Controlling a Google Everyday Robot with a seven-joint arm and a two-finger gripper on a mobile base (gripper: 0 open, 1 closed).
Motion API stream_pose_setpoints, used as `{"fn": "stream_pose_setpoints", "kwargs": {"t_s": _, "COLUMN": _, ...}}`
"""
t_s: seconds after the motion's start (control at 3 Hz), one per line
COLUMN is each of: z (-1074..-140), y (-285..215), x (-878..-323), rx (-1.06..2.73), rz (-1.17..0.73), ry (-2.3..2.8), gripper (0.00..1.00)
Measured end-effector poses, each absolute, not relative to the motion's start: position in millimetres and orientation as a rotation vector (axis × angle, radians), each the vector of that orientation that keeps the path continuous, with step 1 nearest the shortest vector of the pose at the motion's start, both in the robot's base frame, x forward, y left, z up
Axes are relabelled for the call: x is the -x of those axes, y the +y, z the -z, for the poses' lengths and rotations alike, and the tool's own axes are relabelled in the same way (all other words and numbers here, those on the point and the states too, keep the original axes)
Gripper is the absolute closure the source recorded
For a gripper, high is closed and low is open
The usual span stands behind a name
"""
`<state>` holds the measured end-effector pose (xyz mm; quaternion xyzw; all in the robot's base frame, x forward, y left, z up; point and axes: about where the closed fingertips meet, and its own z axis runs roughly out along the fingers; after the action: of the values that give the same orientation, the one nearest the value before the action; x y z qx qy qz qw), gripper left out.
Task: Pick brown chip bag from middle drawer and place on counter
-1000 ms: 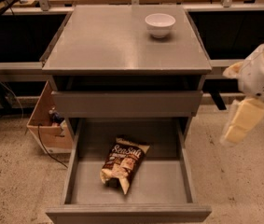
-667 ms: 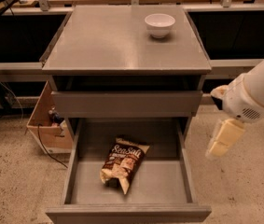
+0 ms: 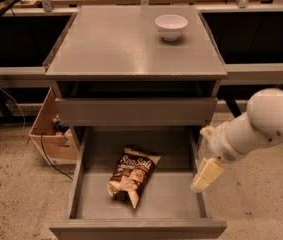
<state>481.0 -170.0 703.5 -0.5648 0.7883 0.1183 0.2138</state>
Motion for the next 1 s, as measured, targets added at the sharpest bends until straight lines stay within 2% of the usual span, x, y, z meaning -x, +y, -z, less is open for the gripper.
{"fn": "stream_pose_setpoints", "kwargs": {"t_s": 0.33, "z": -652, "y": -151, "x": -486, "rx": 1.522, "rz": -0.420, "ry": 2.199, "gripper": 0.00}}
{"fn": "stream_pose_setpoints", "kwargs": {"t_s": 1.0, "z": -640, "y": -150, "x": -489, "rx": 1.442, "rz": -0.442, "ry": 2.220, "gripper": 0.00}}
